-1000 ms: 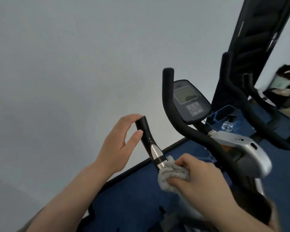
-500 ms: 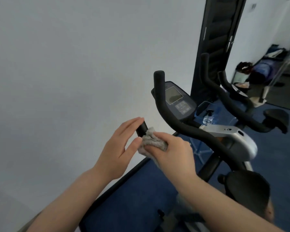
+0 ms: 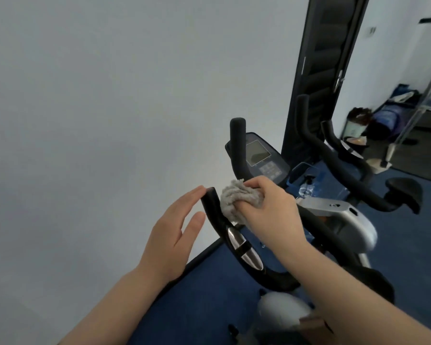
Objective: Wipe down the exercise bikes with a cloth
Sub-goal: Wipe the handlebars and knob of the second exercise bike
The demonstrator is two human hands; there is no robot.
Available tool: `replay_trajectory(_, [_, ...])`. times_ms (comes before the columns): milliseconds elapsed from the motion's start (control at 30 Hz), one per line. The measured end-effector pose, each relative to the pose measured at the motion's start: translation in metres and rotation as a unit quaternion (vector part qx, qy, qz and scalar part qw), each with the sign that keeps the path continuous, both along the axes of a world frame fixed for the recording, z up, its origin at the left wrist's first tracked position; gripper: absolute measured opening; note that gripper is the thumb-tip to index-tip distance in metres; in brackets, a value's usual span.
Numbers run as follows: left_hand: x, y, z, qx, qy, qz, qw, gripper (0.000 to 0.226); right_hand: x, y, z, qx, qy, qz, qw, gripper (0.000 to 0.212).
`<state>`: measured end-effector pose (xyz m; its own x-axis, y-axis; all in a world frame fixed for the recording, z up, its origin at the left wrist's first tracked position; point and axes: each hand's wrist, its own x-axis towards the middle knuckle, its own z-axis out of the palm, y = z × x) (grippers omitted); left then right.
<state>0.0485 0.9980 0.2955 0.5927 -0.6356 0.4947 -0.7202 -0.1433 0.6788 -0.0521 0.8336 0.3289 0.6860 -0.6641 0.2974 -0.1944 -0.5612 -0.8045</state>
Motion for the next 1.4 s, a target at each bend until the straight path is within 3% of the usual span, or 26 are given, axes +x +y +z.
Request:
replay_trajectory(133, [-0.008, 0.003, -0.001, -0.022, 0.014, 0.025, 0.999, 0.044, 0.020, 0.017, 0.012, 0.059, -0.065, 0.091, 0.992, 0.025])
replay_trajectory(267, [-0.015, 0.005, 0.001, -0.039, -0.020, 0.061, 0.997, 0.033, 0.035, 0.020, 0.015, 0.050, -0.027, 0.176, 0.983, 0.023])
replay_trajectory(467, [-0.019, 0.006, 0.001, 0.028, -0.031, 0.091, 0.995, 0.050, 0.041, -0.021, 0.047, -0.043, 0.097, 0.135, 0.985, 0.023])
replay_trajectory(567, [-0.019, 0.005, 0.002, 0.026, -0.039, 0.093, 0.995, 0.048, 0.050, -0.015, 0.052, -0.018, 0.065, 0.138, 0.988, 0.026])
replay_trajectory(700, [-0.024, 0.003, -0.005, 0.036, -0.028, 0.089, 0.995, 0.053, 0.066, 0.002, 0.048, 0.044, 0.138, 0.157, 0.977, 0.025])
replay_trajectory(800, [-0.024, 0.003, -0.008, 0.031, -0.033, 0.088, 0.995, 0.052, 0.065, -0.011, 0.054, -0.027, 0.172, 0.086, 0.981, 0.027])
replay_trajectory(867, [-0.021, 0.005, -0.007, 0.020, -0.044, 0.091, 0.995, 0.049, 0.057, -0.017, 0.053, -0.048, 0.136, 0.058, 0.988, 0.026])
replay_trajectory(1000, [-0.016, 0.002, -0.001, -0.018, -0.023, 0.062, 0.998, 0.044, 0.036, 0.006, 0.033, 0.146, -0.006, 0.132, 0.980, 0.016])
replay_trajectory(1100, [-0.009, -0.004, 0.005, -0.034, -0.008, 0.044, 0.998, 0.039, 0.013, 0.027, -0.004, 0.141, -0.070, 0.082, 0.984, 0.008])
replay_trajectory(1167, [-0.005, -0.008, 0.008, -0.034, -0.017, 0.027, 0.999, 0.034, -0.011, 0.032, -0.024, 0.109, -0.052, 0.054, 0.991, 0.006])
replay_trajectory(1300, [0.005, -0.016, 0.014, 0.020, -0.056, -0.029, 0.998, 0.038, -0.025, 0.008, -0.014, -0.046, 0.081, 0.082, 0.992, 0.022])
replay_trajectory(1400, [0.017, -0.016, 0.020, 0.046, -0.074, -0.066, 0.994, 0.040, -0.010, 0.011, -0.003, 0.020, 0.039, 0.094, 0.995, 0.015])
